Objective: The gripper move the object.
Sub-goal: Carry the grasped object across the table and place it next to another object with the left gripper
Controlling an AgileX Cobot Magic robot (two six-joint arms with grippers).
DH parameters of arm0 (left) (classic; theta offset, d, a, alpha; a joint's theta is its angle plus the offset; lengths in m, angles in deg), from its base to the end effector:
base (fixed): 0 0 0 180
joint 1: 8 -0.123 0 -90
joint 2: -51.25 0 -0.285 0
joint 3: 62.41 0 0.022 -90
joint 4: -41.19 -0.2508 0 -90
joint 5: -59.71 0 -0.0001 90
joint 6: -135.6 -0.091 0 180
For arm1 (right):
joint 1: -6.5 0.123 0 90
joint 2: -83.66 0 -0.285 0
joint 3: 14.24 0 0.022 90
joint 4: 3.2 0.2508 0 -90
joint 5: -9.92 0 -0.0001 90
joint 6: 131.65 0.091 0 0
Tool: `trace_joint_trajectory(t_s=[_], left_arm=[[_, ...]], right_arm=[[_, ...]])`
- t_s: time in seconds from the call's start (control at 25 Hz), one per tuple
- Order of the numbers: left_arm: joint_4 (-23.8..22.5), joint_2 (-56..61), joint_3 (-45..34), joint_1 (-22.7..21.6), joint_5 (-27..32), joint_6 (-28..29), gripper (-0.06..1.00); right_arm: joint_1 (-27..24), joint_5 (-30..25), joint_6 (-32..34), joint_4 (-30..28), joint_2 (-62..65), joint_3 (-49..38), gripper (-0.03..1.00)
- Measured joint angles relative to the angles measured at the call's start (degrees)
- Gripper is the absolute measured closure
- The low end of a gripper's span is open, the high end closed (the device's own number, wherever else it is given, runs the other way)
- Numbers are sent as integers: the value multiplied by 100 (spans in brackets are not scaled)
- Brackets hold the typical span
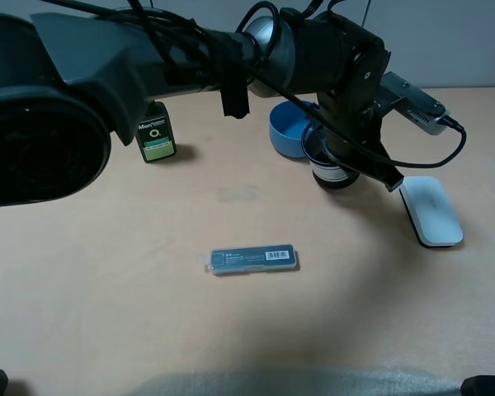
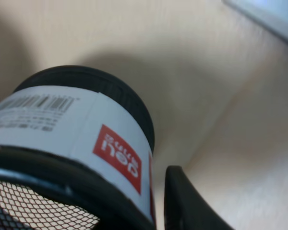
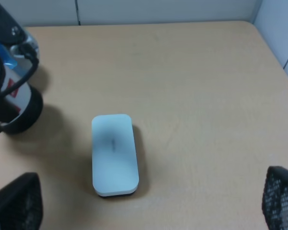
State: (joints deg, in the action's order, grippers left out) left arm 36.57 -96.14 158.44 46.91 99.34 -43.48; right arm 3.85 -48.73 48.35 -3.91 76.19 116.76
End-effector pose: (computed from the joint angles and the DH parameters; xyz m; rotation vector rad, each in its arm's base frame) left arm 0.3128 -0.4370 0.1508 1.2211 2.2653 -0.2863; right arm -0.0034 -0.0008 0.2782 0.0467 2.0089 -0.0443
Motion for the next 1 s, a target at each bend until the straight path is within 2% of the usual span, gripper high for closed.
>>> trace_joint_trajectory(t_s=[0.28,0.6,0.8,1.0], left_arm=[[27,-75,0,0,-553,0,85],[45,-188,0,0,-619,6,85],[45,-188,0,0,-902,6,85],[45,-188,0,0,-924,6,76]], right_arm=[[0,0,0,0,0,0,27],[0,0,0,0,0,0,27],[0,0,0,0,0,0,27],[0,7,0,6,0,0,27]])
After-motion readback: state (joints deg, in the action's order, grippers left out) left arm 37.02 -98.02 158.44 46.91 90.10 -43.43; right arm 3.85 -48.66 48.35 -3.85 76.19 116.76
